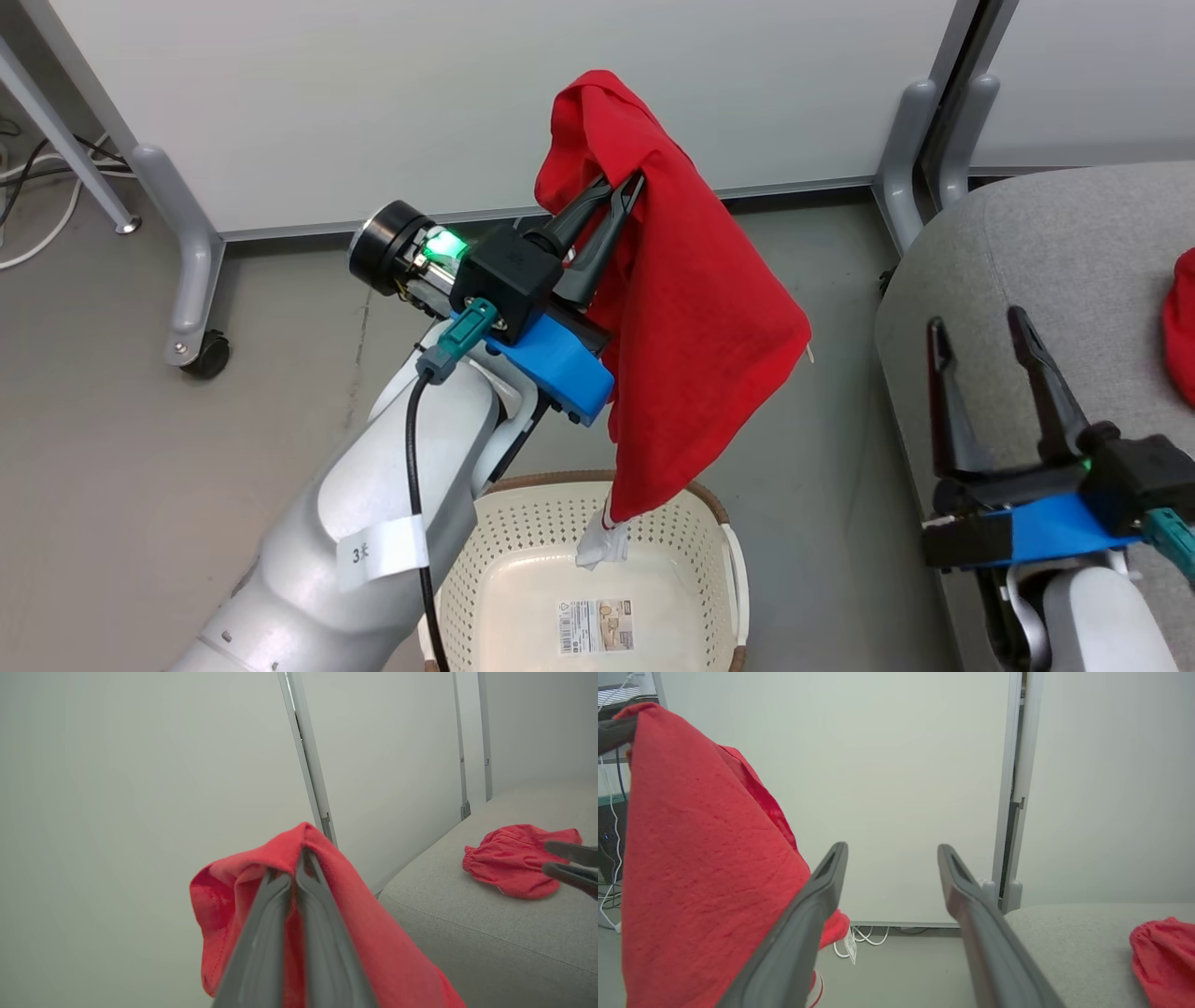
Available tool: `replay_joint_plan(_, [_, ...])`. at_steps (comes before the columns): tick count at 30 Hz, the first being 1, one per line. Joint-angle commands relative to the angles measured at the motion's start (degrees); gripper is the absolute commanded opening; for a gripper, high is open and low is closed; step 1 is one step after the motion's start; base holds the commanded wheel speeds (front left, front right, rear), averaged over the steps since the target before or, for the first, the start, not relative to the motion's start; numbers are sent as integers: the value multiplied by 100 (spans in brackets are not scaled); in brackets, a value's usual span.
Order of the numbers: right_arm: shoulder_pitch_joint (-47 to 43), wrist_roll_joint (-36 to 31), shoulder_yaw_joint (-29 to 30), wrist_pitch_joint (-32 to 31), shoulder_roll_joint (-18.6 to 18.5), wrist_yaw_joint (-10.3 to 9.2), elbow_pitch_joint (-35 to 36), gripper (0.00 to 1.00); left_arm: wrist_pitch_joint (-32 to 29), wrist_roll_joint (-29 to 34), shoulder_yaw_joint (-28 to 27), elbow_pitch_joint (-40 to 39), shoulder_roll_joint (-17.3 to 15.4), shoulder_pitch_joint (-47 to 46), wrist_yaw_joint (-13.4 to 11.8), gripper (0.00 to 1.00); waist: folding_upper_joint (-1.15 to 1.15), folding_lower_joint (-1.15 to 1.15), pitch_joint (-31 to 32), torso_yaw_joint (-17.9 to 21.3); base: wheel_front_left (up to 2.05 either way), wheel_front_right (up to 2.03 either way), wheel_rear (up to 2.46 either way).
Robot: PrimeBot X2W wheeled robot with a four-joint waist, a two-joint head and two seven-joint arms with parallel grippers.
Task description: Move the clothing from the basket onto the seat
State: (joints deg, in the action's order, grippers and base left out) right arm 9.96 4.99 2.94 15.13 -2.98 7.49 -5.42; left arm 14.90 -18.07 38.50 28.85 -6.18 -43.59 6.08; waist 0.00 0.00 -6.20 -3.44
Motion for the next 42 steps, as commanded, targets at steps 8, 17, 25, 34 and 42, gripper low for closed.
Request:
replay_joint_plan(8, [443,-47,-772,3,-99,1,78,100,3,-10,72,30,-11,-57,-17,0,0,0,-57,-4,0,0,0])
replay_joint_plan(17, [1017,-3,-1646,3,-102,1,-69,100,16,-39,171,73,29,-105,-11,0,0,0,-102,-64,0,0,0])
replay_joint_plan(25, [1668,-117,-2078,2,-55,1,-589,100,21,-30,278,62,106,-155,-13,0,0,0,-199,-164,0,0,0])
replay_joint_plan(34, [2296,-409,-2243,2,-21,1,-1436,100,29,-40,404,26,193,-297,-7,0,0,0,-352,-298,0,0,0])
replay_joint_plan(42, [2608,-618,-2080,2,3,1,-2196,100,36,-27,515,-36,246,-395,-28,0,0,0,-467,-372,0,0,0])
